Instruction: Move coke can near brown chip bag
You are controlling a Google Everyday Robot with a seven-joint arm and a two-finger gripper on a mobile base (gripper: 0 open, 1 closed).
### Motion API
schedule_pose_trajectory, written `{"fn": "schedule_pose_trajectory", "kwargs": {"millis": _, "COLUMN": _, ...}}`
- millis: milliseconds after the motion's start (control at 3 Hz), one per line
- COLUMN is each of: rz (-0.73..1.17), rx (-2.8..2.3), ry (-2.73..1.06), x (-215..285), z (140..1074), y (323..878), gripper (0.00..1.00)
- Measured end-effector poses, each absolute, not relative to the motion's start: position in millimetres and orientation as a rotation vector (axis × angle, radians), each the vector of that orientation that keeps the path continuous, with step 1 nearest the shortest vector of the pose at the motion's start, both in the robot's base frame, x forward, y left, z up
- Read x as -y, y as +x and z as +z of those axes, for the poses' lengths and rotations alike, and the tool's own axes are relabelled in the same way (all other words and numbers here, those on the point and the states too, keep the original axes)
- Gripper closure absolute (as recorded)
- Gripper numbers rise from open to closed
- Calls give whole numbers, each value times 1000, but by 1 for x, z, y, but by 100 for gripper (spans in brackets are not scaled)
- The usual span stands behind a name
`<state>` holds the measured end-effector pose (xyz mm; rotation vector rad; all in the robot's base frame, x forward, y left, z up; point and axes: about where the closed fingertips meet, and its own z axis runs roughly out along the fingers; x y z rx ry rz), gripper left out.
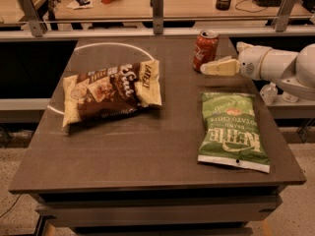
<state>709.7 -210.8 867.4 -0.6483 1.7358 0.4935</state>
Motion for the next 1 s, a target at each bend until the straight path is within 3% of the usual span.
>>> {"fn": "schedule_pose_trajectory", "kwargs": {"millis": 667, "rz": 619, "rx": -1686, "ry": -758, "x": 157, "z": 873, "y": 721, "gripper": 0}}
{"fn": "schedule_pose_trajectory", "kwargs": {"millis": 1000, "rz": 630, "rx": -1656, "ry": -806, "x": 139, "z": 872, "y": 729, "gripper": 18}}
